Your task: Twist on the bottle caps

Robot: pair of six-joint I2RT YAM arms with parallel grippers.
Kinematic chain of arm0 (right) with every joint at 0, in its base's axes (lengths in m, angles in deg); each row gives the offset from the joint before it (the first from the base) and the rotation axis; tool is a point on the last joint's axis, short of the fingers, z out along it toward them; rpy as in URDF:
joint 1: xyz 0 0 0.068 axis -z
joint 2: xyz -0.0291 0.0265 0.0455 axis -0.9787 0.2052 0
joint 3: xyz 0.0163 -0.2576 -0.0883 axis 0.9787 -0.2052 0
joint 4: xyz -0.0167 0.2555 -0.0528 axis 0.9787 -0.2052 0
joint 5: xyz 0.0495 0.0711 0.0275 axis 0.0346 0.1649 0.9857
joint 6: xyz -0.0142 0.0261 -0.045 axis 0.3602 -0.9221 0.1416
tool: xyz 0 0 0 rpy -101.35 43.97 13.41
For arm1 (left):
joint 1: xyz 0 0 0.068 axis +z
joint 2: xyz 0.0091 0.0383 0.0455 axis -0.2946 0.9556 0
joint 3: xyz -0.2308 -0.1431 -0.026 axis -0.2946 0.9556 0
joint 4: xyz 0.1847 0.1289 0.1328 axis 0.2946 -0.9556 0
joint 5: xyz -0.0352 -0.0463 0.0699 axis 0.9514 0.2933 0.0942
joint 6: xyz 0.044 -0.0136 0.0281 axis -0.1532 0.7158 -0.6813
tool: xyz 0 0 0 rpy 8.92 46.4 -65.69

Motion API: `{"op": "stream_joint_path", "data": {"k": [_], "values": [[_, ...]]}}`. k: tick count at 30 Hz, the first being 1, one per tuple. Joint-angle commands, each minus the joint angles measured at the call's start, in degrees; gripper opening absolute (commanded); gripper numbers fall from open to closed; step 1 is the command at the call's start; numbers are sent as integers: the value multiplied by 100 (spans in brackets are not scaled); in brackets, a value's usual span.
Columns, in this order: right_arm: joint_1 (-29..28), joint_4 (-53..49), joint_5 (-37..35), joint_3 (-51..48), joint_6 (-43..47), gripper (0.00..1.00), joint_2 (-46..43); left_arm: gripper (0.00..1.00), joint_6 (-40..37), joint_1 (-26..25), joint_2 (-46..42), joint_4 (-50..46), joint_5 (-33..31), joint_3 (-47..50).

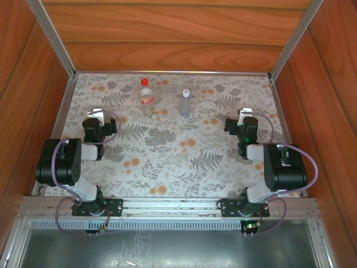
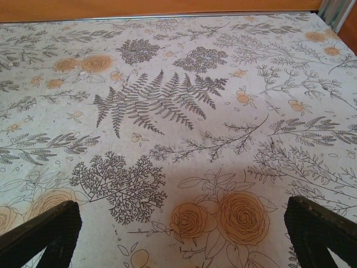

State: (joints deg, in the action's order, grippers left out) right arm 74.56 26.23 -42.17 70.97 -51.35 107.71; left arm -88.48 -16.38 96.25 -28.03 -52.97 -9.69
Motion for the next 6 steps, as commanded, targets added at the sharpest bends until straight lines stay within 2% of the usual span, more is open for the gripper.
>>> {"op": "stream_joint_path", "data": {"k": [1,6], "values": [[65,24,-78,61,-59,100,-36,100,81,33,-14,136,20,-82],[62,34,-80,61,-54,100,-40,100,89,38,-32,140,9,-66]]}}
